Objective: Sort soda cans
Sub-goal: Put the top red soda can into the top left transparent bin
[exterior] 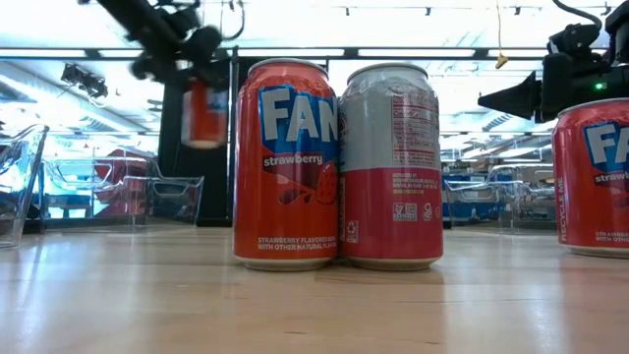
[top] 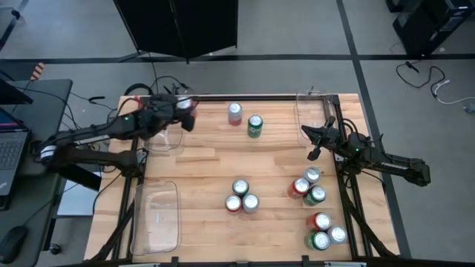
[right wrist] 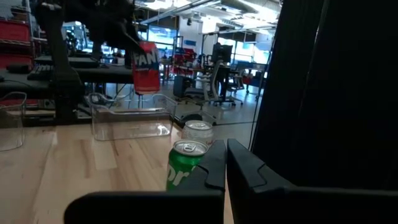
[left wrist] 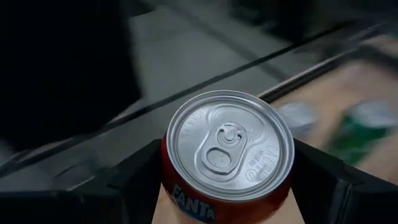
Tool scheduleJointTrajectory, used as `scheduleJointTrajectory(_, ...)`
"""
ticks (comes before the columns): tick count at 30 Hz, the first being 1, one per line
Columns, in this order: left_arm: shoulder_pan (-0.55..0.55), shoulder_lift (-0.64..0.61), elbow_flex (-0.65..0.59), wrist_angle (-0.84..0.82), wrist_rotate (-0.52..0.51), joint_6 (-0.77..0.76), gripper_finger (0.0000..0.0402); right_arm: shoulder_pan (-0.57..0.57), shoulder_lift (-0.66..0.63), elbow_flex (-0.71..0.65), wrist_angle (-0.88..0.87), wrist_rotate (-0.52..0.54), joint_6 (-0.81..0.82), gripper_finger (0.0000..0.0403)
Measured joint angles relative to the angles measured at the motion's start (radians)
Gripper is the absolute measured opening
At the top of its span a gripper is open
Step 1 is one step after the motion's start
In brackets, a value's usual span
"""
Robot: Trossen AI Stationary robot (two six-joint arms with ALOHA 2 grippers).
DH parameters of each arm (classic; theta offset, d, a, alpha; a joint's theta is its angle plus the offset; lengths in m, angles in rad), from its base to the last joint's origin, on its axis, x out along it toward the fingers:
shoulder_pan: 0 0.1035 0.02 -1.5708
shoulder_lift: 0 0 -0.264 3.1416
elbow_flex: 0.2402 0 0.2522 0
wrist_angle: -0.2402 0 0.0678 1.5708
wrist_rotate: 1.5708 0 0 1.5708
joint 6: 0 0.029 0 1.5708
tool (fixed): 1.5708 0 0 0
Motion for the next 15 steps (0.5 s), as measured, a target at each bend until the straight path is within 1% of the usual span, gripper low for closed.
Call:
scheduleJointTrajectory(3, 0.016, -0.025, 0.0, -0.131, -0.082, -0.084, 0.0286, 0.0, 0.0, 0.0, 0.0, 0.0, 0.0, 0.0003)
scheduleJointTrajectory(5, 0.046, -0.024, -0.004, -0.192, -0.106, -0.122, 0.0286, 0.0, 0.0, 0.0, 0.0, 0.0, 0.0, 0.0003)
scheduleJointTrajectory(7, 0.082, -0.018, -0.029, -0.195, -0.111, -0.139, 0.0286, 0.0, 0.0, 0.0, 0.0, 0.0, 0.0, 0.0003)
scheduleJointTrajectory(10, 0.158, -0.003, -0.073, -0.162, -0.109, -0.144, 0.0286, 0.0, 0.0, 0.0, 0.0, 0.0, 0.0, 0.0003)
scheduleJointTrajectory(12, 0.213, 0.008, -0.115, -0.112, -0.108, -0.138, 0.0286, 0.0, 0.0, 0.0, 0.0, 0.0, 0.0, 0.0003)
scheduleJointTrajectory(14, 0.26, 0.013, -0.162, -0.023, -0.089, -0.115, 0.0286, 0.0, 0.0, 0.0, 0.0, 0.0, 0.0, 0.0003)
scheduleJointTrajectory(15, 0.285, 0.013, -0.188, 0.048, -0.058, -0.106, 0.0286, 0.0, 0.0, 0.0, 0.0, 0.0, 0.0, 0.0003)
